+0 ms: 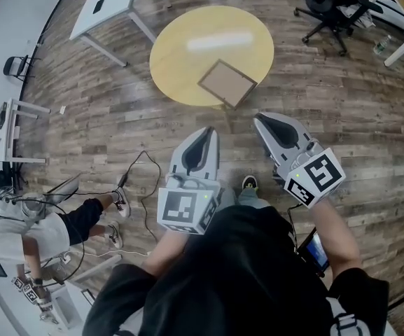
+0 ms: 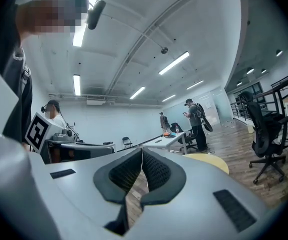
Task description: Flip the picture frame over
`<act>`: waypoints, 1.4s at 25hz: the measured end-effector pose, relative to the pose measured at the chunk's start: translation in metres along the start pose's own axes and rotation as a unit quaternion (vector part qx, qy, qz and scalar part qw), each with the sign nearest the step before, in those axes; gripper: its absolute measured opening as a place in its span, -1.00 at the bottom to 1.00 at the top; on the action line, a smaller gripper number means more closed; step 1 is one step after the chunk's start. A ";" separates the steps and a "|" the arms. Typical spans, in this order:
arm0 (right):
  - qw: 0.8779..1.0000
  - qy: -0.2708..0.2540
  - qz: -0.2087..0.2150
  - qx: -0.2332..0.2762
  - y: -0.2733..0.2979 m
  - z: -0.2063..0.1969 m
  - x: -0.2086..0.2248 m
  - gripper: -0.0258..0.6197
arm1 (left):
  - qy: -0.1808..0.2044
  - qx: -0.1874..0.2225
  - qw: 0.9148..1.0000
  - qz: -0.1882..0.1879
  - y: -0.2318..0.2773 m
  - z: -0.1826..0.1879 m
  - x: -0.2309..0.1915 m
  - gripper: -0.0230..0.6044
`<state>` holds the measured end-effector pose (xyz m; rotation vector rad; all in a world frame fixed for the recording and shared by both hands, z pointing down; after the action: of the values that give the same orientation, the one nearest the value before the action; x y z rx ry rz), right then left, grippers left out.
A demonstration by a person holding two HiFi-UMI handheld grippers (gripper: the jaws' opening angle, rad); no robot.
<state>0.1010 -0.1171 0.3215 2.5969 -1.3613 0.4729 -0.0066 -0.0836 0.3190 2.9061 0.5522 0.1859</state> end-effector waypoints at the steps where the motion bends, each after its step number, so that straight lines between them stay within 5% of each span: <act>1: 1.000 -0.001 0.001 -0.001 0.001 -0.001 0.004 -0.86 | -0.005 -0.002 1.000 0.000 0.004 0.001 0.000 -0.82; 10: 0.999 -0.027 0.003 -0.023 0.028 -0.002 0.038 -0.86 | 0.005 0.000 1.000 -0.002 0.047 0.004 -0.020 -0.82; 17: 0.993 -0.095 0.001 -0.068 0.070 -0.011 0.062 -0.86 | 0.001 0.001 1.000 -0.014 0.093 0.000 -0.056 -0.82; 23: 0.977 -0.165 0.006 -0.131 0.119 -0.029 0.083 -0.86 | 0.002 0.003 1.000 -0.019 0.131 0.000 -0.107 -0.82; 35: 0.943 -0.217 0.004 -0.251 0.187 -0.077 0.128 -0.86 | -0.034 0.004 0.999 -0.040 0.181 -0.022 -0.199 -0.82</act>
<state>0.0001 -0.2995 0.4394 2.3276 -1.3773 -0.4301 -0.1304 -0.3203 0.3579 2.8802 0.6565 0.0731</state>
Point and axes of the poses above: the fingertips, and each gripper's own axes: y forward along the fingers, x to its right, z out of its top, the point moved 2 cm from there along -y, backward along the fingers, and after that the axes turned 9 degrees about y, right-handed, at the moved point
